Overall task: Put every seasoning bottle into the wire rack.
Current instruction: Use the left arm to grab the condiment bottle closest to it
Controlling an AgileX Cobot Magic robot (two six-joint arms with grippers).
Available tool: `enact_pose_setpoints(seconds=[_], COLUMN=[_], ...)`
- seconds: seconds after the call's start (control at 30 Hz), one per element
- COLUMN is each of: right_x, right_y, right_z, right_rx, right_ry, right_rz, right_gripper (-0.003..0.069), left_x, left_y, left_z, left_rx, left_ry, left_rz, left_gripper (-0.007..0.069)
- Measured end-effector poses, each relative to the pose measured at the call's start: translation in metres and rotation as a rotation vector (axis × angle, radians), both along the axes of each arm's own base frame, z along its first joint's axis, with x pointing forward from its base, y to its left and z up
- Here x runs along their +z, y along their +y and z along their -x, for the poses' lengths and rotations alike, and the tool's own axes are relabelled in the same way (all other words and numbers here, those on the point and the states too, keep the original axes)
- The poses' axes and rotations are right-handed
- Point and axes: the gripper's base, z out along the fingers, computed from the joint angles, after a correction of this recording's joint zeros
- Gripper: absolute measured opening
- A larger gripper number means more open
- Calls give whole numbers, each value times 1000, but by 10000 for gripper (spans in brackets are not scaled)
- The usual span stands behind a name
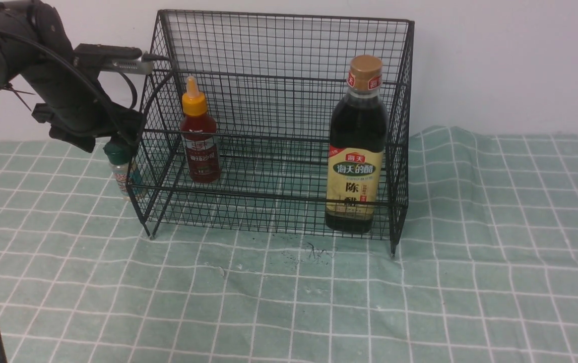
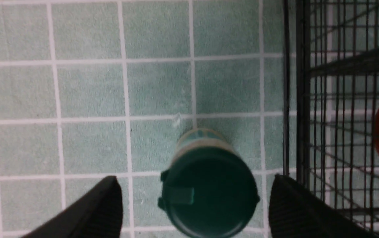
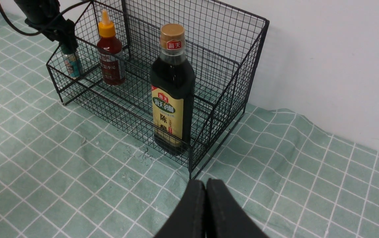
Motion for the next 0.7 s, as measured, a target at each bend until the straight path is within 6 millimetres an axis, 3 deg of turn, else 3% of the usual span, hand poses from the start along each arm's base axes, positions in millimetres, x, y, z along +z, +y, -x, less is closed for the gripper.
enact_pose_setpoints(seconds=[0.27, 0.57, 0.7], right_x=[0, 0, 0], right_y=[0, 0, 0], right_z=[0, 0, 0], right_rx=[0, 0, 0], right_ry=[0, 0, 0], right_rz=[1, 1, 1], right_gripper=[-16, -16, -16], left_x=[-4, 6, 57], left_y=[-1, 1, 6], left_z=[-1, 6, 15], left_rx=[-1, -12, -9], left_ry=[11, 99, 41], left_rz=[6, -18, -89], left_gripper=[336, 336, 336])
